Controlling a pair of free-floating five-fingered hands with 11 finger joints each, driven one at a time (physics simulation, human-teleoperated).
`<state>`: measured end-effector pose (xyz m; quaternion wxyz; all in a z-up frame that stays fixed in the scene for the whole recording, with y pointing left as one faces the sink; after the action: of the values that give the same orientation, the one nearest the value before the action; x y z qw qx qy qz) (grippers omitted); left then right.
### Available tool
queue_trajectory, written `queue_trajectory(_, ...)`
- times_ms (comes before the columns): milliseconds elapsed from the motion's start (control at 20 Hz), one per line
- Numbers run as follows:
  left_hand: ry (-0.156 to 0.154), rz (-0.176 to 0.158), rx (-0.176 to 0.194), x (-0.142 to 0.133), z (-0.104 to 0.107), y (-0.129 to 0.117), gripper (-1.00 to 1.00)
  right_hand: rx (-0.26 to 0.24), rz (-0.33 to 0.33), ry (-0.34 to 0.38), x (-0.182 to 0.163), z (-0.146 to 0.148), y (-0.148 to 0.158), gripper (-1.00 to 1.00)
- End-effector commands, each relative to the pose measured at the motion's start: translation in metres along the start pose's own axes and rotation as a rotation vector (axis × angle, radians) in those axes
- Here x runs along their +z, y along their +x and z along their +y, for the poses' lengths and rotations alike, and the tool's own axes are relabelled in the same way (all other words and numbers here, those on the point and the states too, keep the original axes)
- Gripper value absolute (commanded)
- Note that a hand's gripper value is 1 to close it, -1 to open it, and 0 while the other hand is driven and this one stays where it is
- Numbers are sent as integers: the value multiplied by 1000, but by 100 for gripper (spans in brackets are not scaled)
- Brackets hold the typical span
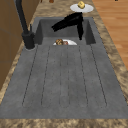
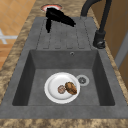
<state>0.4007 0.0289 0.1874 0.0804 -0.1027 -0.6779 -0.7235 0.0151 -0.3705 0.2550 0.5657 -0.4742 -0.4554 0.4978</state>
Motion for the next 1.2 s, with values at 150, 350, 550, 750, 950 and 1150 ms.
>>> queue_trajectory(150, 87, 13, -101, 27, -2, 13, -100, 0, 0, 0, 0, 0, 0, 0)
queue_trajectory(350, 8, -4, -45, 40, -7, 30, -100, 0, 0, 0, 0, 0, 0, 0)
queue_trajectory(550, 9, 1, -45, 40, -6, 29, -100, 0, 0, 0, 0, 0, 0, 0)
queue_trajectory(750, 46, -8, -115, 55, -13, 52, -100, 0, 0, 0, 0, 0, 0, 0)
queue_trajectory(950, 63, -18, -162, 69, -26, 65, -100, 0, 0, 0, 0, 0, 0, 0)
queue_trajectory(1150, 77, -33, -212, 85, -40, 78, -100, 0, 0, 0, 0, 0, 0, 0)
